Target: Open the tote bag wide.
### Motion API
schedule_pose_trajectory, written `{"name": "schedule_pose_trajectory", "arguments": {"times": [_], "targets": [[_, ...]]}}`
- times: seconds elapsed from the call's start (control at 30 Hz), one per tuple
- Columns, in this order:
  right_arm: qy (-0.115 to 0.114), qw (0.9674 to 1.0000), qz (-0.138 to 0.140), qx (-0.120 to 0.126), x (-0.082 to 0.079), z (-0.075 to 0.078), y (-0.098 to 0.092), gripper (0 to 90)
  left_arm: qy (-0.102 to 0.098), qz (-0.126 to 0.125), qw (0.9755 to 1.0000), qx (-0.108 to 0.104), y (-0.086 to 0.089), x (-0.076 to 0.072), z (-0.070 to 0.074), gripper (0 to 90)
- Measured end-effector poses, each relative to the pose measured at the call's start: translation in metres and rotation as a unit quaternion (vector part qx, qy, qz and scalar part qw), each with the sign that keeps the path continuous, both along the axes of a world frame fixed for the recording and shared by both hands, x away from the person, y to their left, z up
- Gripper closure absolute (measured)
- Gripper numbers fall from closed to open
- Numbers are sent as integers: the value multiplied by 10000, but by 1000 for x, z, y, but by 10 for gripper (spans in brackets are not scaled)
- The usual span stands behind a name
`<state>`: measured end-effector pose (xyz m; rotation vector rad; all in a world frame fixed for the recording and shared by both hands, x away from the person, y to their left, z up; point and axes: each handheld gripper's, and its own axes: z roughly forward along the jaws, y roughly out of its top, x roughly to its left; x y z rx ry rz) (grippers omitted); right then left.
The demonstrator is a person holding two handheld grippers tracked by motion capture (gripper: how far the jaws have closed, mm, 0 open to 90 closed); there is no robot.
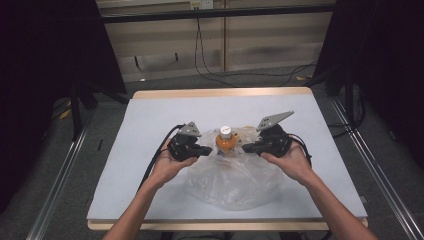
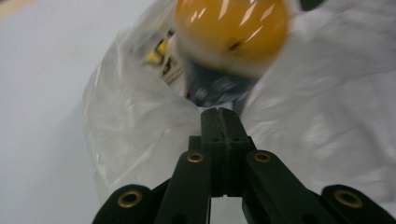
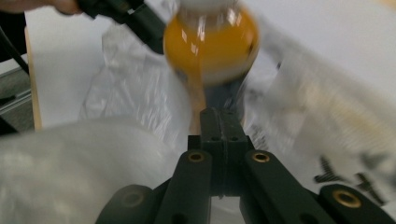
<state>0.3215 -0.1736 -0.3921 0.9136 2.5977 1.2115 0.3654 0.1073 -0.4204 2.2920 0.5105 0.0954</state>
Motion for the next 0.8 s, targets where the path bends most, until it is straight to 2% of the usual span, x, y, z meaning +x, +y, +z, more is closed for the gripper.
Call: {"name": "schedule_pose_trajectory", "arguments": {"times": [0.03, 0.1, 0.17, 0.2, 0.23, 0.3, 0.37, 0.4, 0.43, 0.47, 0.53, 0.57, 0.63, 0.7, 0.73, 0.77, 0.8], "targets": [[53, 10000, 6, -60, 0, -8, 1, 900, 31, -56, 9999, 120, -2, 4, -6, 900], [252, 9993, 33, -262, -3, -27, 3, 900, 170, -23, 9997, 146, -5, 7, -17, 900], [392, 9983, 87, -431, -8, -44, 4, 900, 222, -151, 9986, 456, -6, 7, -26, 900], [425, 9979, 62, -489, -11, -50, 4, 900, 295, -158, 9985, 444, -6, 6, -31, 900], [475, 9978, 57, -469, -13, -57, 3, 900, 302, -211, 9979, 538, -6, 5, -34, 900], [531, 9964, -12, -658, -15, -68, 1, 900, 369, -141, 9976, 576, -6, 0, -40, 900], [614, 9954, 27, -733, -19, -78, -2, 900, 371, -127, 9972, 645, -3, -1, -44, 900], [681, 9957, 24, -621, -21, -79, -5, 900, 403, -93, 9973, 610, -2, -1, -46, 900], [606, 9960, 67, -650, -23, -79, -6, 900, 375, -133, 9966, 721, 1, 0, -47, 900], [612, 9955, 77, -720, -26, -78, -7, 900, 403, -76, 9969, 671, 3, 0, -48, 900], [610, 9948, 321, -746, -33, -77, -9, 900, 433, 2, 9970, 636, 7, -1, -48, 900], [634, 9942, 457, -742, -38, -77, -10, 900, 364, -91, 9963, 778, 10, -1, -47, 900], [656, 9930, 701, -691, -47, -77, -13, 900, 370, 20, 9965, 743, 15, -5, -47, 900], [685, 9915, 836, -724, -56, -76, -16, 900, 365, 66, 9964, 762, 21, -8, -46, 900], [703, 9909, 903, -706, -60, -76, -18, 900, 355, 5, 9959, 833, 25, -8, -46, 900], [741, 9904, 924, -719, -63, -76, -20, 900, 399, 114, 9964, 739, 28, -10, -46, 900], [749, 9897, 996, -709, -66, -76, -21, 900, 410, 135, 9963, 746, 30, -12, -46, 900]]}}
